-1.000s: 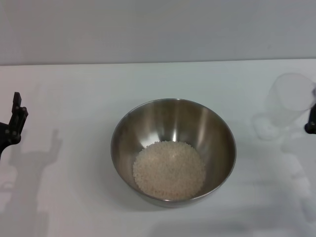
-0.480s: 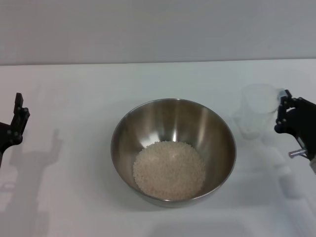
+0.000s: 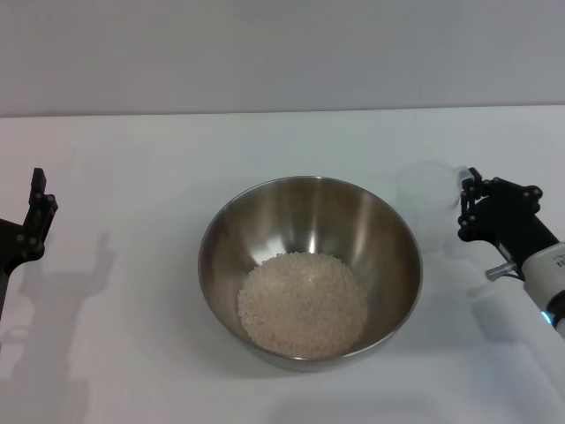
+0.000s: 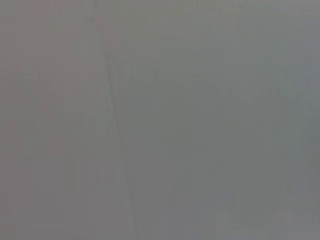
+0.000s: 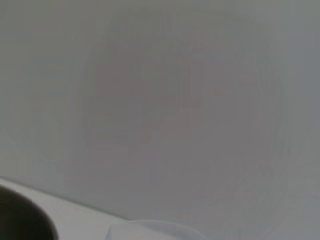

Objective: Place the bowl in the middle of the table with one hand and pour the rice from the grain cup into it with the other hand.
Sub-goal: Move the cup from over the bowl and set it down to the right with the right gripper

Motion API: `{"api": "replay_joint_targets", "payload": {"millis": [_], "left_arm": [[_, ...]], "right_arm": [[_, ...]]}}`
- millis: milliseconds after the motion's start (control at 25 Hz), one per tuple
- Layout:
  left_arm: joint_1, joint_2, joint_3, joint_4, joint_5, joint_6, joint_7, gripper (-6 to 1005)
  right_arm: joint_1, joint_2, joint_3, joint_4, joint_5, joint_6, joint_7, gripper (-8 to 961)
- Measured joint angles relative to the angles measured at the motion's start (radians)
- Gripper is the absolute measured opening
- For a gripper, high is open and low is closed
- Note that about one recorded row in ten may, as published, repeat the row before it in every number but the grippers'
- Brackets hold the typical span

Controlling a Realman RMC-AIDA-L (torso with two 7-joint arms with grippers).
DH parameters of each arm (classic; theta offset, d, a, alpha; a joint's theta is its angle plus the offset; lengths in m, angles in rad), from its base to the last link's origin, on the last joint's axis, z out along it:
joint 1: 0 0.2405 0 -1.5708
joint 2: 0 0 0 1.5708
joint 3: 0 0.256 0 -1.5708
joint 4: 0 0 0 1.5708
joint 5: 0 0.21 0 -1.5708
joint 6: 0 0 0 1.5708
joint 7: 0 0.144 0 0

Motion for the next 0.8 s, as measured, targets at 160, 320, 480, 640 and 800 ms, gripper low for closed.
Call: {"api": "replay_joint_targets", "payload": {"millis": [160, 320, 480, 640, 800], "left_arm": [[0.0, 0.0, 0.0, 0.0, 0.0, 0.001, -0.001, 812], [0.0, 0.0, 0.0, 0.0, 0.0, 0.001, -0.001, 812], [0.0, 0.0, 0.0, 0.0, 0.0, 0.001, -0.002, 812], [0.0, 0.0, 0.0, 0.0, 0.0, 0.002, -0.002, 812], [0.0, 0.0, 0.0, 0.0, 0.0, 0.002, -0.002, 812]], "right_arm": [[0.012, 0.0, -0.006, 0.002, -0.01, 0.038, -0.001, 93], [0.02, 0.0, -0.009, 0.003, -0.012, 0.063, 0.001, 100], [0.027, 0.0, -0.02, 0.001, -0.012, 0.076, 0.004, 107], [0.028, 0.0, -0.022, 0.001, -0.012, 0.081, 0.005, 114], [0.028, 0.001, -0.021, 0.004, -0.012, 0.094, 0.005, 121]]}}
